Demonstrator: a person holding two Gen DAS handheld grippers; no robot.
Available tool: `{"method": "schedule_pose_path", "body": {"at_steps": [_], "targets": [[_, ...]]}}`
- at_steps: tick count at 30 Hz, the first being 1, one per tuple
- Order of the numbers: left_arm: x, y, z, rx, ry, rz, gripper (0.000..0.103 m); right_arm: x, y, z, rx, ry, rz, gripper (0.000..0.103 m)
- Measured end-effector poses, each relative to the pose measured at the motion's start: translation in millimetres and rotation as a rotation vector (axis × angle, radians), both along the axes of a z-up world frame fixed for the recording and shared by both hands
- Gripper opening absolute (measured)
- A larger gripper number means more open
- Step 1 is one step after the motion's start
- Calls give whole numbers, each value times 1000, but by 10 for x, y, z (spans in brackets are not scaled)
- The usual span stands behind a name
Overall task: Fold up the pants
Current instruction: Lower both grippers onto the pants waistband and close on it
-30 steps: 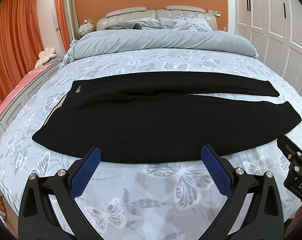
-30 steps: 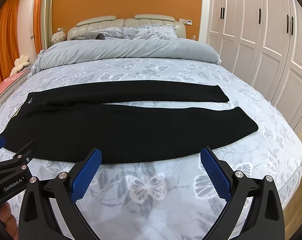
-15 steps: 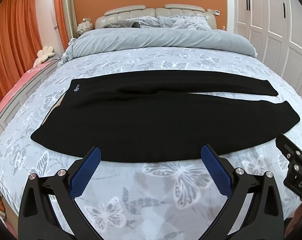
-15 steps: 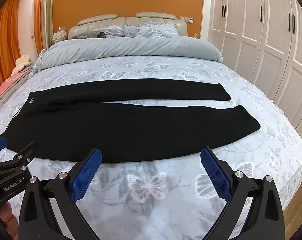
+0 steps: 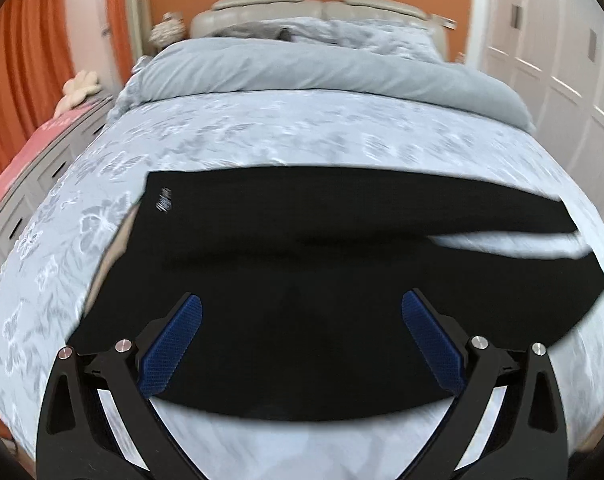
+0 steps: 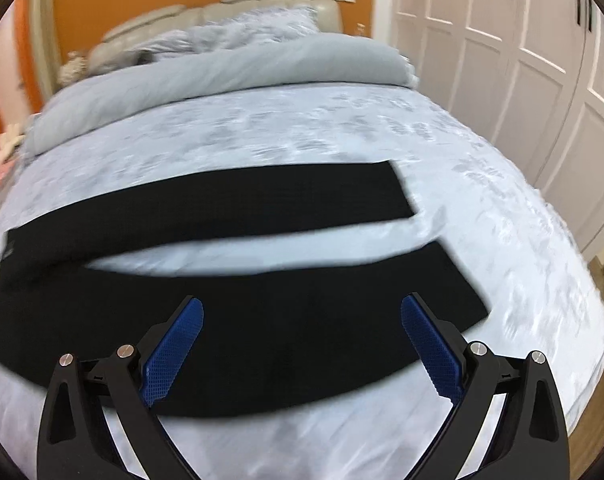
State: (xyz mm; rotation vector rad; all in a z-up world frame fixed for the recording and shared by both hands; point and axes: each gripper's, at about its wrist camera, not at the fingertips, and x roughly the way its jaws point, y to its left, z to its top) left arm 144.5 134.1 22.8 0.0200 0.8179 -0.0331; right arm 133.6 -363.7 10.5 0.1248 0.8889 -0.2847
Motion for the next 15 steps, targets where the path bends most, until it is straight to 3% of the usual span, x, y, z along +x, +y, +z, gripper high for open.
{"method": "schedule_pose_path", "body": {"at_steps": [3, 10, 13, 15], "targets": [[580, 370, -75, 21, 40, 68, 98, 464, -466, -139, 5, 2, -32, 97], [1940, 1251, -446, -19, 129, 264, 98, 1443, -1151, -530, 40, 37, -70, 97], [2271, 1443, -619, 0, 142, 321, 98, 1752, -1247, -683, 21, 58, -79, 97], [2448, 1552, -760, -38, 168, 330, 98, 1931, -1332, -810, 44, 85, -80, 97]]}}
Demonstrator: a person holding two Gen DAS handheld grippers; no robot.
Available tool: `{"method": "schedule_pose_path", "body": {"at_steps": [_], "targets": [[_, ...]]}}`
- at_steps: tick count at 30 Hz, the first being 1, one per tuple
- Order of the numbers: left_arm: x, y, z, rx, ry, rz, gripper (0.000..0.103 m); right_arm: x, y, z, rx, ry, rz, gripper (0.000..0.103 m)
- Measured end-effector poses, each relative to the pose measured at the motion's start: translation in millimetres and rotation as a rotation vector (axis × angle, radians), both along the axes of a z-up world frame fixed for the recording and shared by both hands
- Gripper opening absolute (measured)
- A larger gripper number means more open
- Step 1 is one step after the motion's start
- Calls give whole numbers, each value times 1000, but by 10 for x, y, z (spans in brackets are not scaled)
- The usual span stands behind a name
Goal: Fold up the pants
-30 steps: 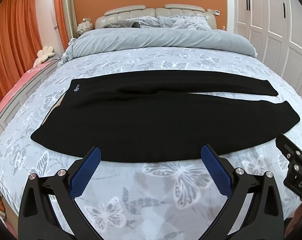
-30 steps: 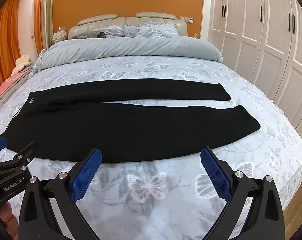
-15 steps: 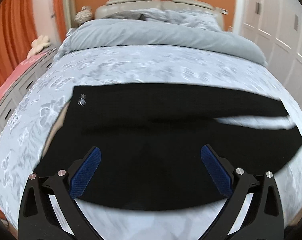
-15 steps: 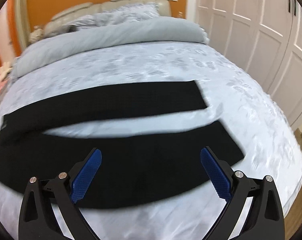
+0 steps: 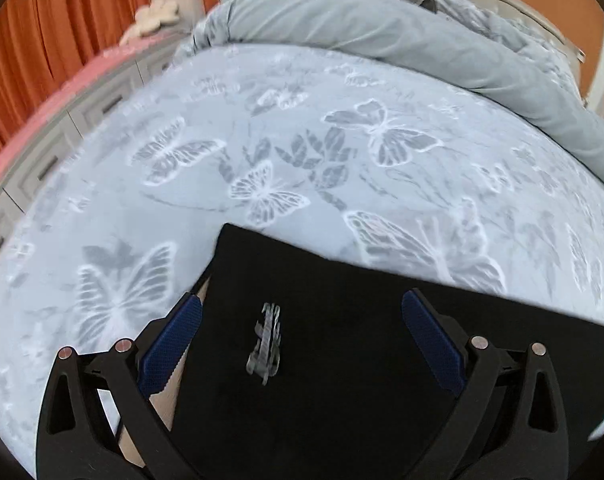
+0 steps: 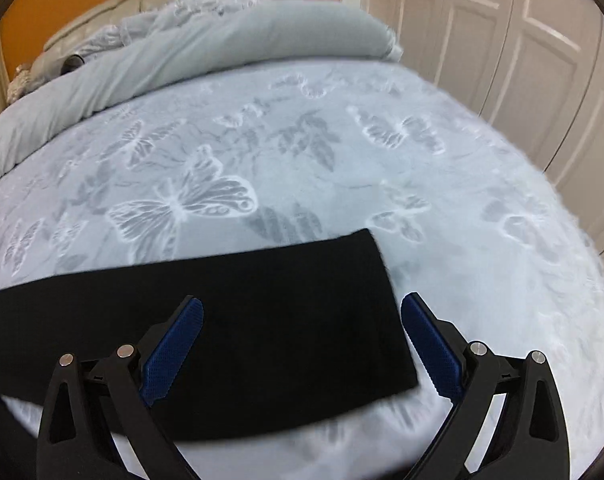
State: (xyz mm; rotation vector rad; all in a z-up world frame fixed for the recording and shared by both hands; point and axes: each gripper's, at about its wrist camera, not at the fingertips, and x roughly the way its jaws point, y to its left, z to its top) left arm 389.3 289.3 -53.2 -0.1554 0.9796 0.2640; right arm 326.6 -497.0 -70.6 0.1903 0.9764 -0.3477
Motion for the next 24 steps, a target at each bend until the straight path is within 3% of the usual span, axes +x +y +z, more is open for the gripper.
{"method": "schedule_pose_path", "body": {"at_steps": [4, 7, 8, 9, 10, 11, 12, 16, 20, 24], "targets": [[233, 121, -306, -85, 73, 16, 98, 210, -132, -289, 4, 58, -34, 97], [283, 110, -352, -48, 39, 23, 98, 233, -154, -371, 2, 27, -33, 98], [292, 93, -352, -35, 42, 21, 91, 222, -153, -358, 12, 6, -24, 92], [293, 62, -343, 5, 48, 27, 55, 208, -139, -334, 19, -9, 1, 64], [300, 38, -331, 35, 51, 27, 36, 201, -121, -299, 18, -14, 21, 20], [283, 33, -289, -10, 52, 4, 22, 204, -119, -265, 46, -22, 34, 11], [248, 37, -221, -34, 36, 3, 13, 173, -132, -200, 82, -44, 40, 11], [-83, -12, 196, -51, -53, -30, 11, -166, 35, 343, 34, -168, 98, 10], [-750, 84, 718, -141, -154, -90, 10, -752, 146, 840, 13, -260, 171, 10], [-1519, 166, 977, -137, -187, -152, 10, -1413, 197, 1080, -22, -291, 239, 10]]}}
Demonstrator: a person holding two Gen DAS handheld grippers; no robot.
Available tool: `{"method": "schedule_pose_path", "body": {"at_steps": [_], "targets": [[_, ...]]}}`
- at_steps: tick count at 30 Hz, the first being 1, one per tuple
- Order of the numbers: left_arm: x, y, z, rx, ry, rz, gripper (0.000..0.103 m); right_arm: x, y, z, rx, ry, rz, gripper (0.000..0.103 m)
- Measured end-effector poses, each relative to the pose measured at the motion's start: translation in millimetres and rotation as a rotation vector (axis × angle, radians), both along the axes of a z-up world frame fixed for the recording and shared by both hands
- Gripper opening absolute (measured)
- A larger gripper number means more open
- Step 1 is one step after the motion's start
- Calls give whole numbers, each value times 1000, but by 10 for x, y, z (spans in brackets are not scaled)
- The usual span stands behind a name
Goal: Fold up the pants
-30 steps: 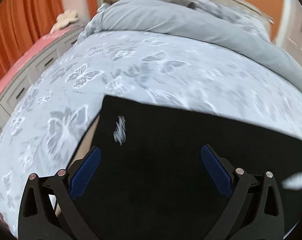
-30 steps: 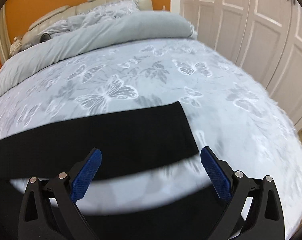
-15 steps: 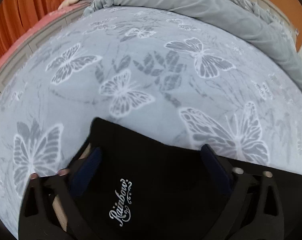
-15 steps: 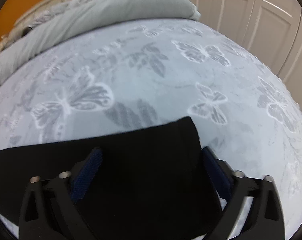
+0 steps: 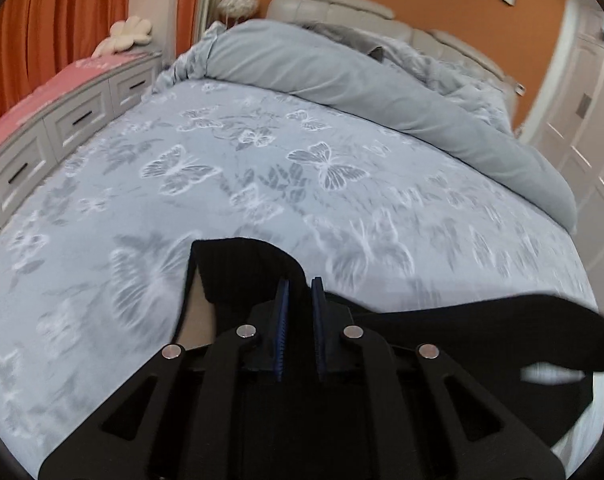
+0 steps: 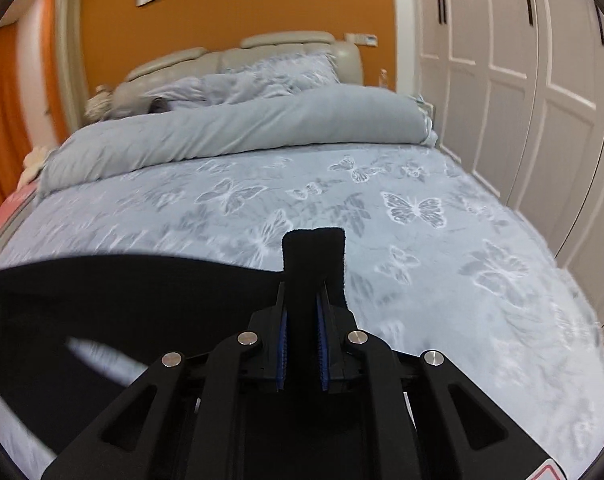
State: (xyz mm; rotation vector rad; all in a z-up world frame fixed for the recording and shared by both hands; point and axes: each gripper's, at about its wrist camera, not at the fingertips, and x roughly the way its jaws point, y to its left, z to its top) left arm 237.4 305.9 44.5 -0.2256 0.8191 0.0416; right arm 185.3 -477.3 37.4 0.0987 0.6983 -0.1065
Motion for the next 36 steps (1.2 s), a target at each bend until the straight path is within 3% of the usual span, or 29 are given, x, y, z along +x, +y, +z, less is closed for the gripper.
{"method": "schedule_pose_path", "body": {"at_steps": [3, 8, 9, 10, 12, 13, 14, 15, 17, 18, 21, 24, 26, 29, 31, 34, 36], "targets": [[-560, 109, -69, -13, 26, -18, 10, -479, -47, -105, -3, 33, 8, 10], [-1134, 224, -675, 0, 177, 17, 12, -926, -192, -793, -3, 216, -53, 14], [-1195, 260, -771, -20, 206, 28, 16, -955, -208, -868, -7, 240, -75, 18], [-1255, 320, -876, -49, 239, 62, 17, -1021, -245, -956, -8, 267, -117, 31], [-1401, 474, -963, -161, 257, 144, 17, -1153, -288, -952, 15, 266, -178, 45], [-1494, 560, -933, -262, 236, 175, 18, -1266, -289, -842, 22, 231, -209, 49], [-1546, 605, -897, -319, 221, 192, 29, -1358, -276, -737, 33, 201, -223, 50], [-1584, 634, -846, -363, 209, 216, 50, -1423, -262, -665, 43, 181, -229, 53], [-1621, 634, -704, -401, 165, 258, 76, -1543, -174, -441, 83, 142, -240, 63], [-1611, 612, -655, -401, 150, 278, 83, -1587, -131, -367, 110, 128, -247, 70], [-1477, 480, -628, -436, 143, 325, 85, -1643, -50, -285, 273, 97, -258, 74], [-1380, 363, -801, -473, 172, 338, 85, -1557, 11, -424, 443, 130, -269, 74], [-1352, 296, -960, -423, 206, 384, 85, -1461, 34, -565, 460, 167, -297, 74], [-1333, 313, -1272, -532, 283, 410, 85, -1358, 56, -760, 483, 190, -321, 74], [-1330, 350, -1252, -536, 256, 425, 86, -1297, 5, -833, 548, 192, -318, 72], [-1269, 280, -1182, -451, 257, 403, 86, -1168, -12, -802, 557, 171, -324, 72], [-1217, 229, -1211, -403, 278, 390, 89, -993, -21, -907, 539, 213, -340, 71]]}}
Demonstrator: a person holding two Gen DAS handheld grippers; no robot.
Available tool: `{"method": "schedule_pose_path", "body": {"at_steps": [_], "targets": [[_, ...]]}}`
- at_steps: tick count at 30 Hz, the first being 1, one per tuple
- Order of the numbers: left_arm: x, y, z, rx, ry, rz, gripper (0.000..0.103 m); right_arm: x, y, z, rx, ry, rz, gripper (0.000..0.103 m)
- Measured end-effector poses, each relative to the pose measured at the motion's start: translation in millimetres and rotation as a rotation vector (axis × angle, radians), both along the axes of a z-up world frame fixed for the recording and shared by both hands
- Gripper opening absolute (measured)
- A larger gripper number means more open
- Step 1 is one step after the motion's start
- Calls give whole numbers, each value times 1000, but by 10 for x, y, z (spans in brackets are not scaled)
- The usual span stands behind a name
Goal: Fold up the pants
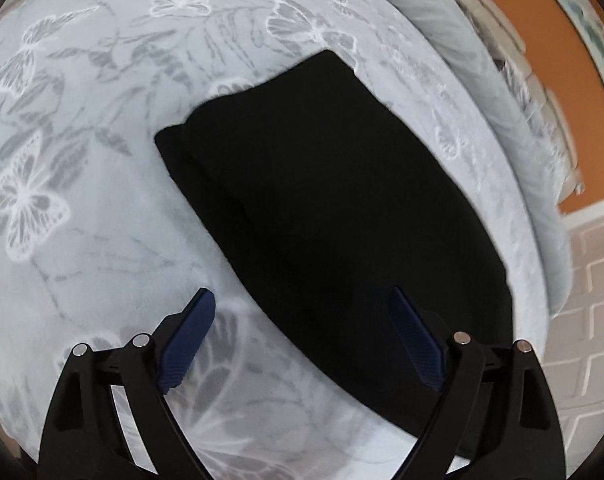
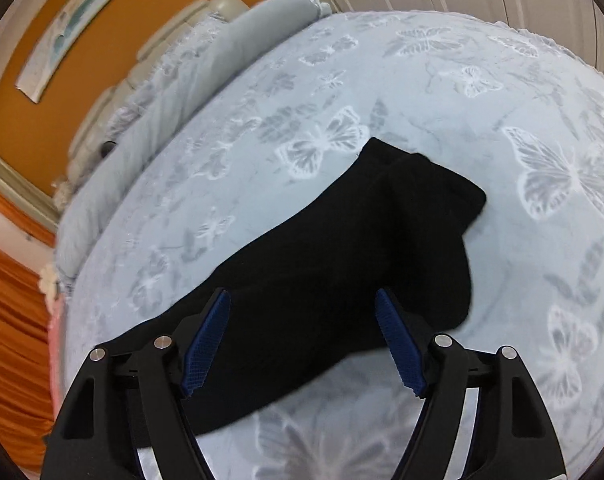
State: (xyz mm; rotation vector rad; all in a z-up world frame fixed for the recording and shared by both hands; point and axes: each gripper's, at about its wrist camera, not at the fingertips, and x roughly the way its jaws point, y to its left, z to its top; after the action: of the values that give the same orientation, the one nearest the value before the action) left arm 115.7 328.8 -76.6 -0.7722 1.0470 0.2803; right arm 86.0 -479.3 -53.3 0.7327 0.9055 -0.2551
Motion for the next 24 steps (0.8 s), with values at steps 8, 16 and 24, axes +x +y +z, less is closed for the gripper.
{"method": "schedule_pose_path", "body": {"at_steps": [8, 16, 24], "targets": [[163, -87, 6, 127, 37, -53, 92, -106, 12, 760, -66, -398, 86, 4], [182, -82, 4, 144, 38, -70, 93, 125, -417, -499, 69, -20, -8, 4], [73, 74, -28, 39, -7, -11, 93, 109, -429, -489, 121, -10, -66, 16]]}}
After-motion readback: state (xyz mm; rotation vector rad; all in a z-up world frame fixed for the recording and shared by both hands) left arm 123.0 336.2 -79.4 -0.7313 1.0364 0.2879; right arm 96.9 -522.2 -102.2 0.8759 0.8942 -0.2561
